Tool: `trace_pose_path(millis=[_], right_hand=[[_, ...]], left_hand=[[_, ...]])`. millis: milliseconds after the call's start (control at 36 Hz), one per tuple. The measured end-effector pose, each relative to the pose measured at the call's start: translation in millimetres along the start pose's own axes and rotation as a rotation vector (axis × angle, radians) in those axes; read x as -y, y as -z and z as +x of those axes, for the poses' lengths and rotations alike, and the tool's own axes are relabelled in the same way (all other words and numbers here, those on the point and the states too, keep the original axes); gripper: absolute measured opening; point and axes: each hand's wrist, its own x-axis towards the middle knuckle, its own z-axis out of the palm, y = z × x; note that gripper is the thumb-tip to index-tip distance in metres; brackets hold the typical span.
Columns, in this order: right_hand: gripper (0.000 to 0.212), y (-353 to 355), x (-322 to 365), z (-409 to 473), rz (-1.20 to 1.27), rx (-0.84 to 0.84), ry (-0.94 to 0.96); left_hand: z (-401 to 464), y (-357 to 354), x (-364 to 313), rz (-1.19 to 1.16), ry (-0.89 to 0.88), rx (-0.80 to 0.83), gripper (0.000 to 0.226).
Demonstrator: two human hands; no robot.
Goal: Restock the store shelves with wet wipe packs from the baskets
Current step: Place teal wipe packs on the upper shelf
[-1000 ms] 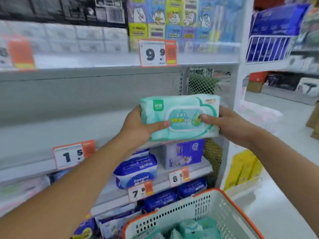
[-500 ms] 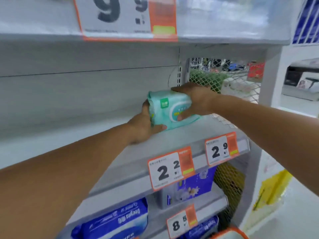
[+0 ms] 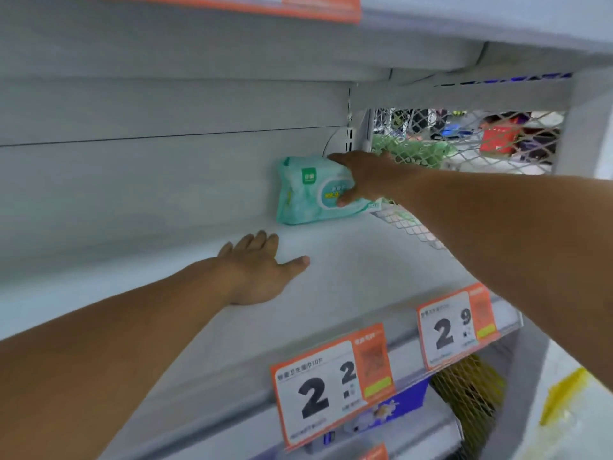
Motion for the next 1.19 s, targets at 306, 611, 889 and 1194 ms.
trace_pose_path(millis=[306, 611, 889, 1194], right_hand=[[0.096, -1.8, 7.6, 1.7, 0.093, -0.071, 0.030], [0.077, -0.2, 21.4, -0.1, 0.285, -0.044, 0.113], [0.081, 1.7, 25.4, -2.5, 0.185, 0.038, 0.160], [0.020, 11.1, 51.6, -250.6, 0.627, -0.606, 0.033]], left_hand=[[-5.6, 1.3, -0.7, -0.023, 0.010, 0.019, 0.086], [-7.3, 3.4, -1.9, -0.016, 0.011, 0.030, 0.086], [-3.4, 1.6, 1.0, -0.019, 0.018, 0.052, 0.087], [-82.6, 37.9, -61.7, -0.107, -0.133, -0.255, 0.065]])
